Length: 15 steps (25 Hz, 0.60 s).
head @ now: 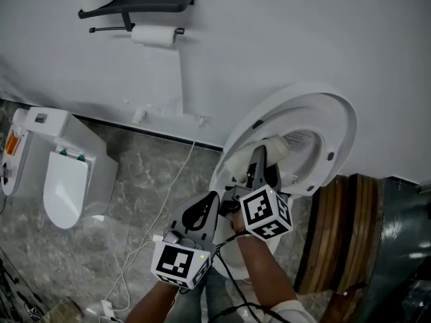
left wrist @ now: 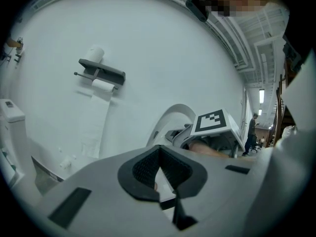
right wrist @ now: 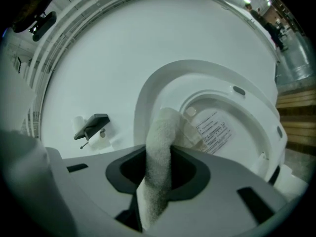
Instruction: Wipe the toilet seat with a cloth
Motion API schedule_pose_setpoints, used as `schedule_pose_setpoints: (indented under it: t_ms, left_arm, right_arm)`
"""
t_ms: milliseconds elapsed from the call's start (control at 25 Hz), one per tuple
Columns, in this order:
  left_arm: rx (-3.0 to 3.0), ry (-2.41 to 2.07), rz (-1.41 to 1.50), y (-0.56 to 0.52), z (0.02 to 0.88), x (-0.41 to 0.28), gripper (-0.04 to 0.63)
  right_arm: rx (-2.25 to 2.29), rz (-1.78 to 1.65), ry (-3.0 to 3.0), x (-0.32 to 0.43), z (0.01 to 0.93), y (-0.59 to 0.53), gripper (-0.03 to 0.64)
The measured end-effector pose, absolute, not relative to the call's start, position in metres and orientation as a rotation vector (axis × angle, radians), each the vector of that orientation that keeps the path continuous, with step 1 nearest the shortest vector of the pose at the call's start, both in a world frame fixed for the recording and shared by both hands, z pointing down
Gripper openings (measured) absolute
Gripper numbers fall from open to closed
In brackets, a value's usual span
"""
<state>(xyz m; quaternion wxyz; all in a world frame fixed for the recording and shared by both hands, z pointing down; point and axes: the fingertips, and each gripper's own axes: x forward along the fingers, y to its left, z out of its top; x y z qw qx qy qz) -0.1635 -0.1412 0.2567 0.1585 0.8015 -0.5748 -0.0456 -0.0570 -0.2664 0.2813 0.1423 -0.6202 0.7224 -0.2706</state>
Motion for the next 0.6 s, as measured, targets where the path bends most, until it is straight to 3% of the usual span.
schedule_pose_setpoints:
  t_ms: [600]
  left_arm:
    - [2.312, -1.660, -0.159, -0.171, 0.225, -0.146, 0.002]
  right_arm:
    - [-1.716, -0.810, 2.058, -0.033, 0.243, -0.304, 0.100]
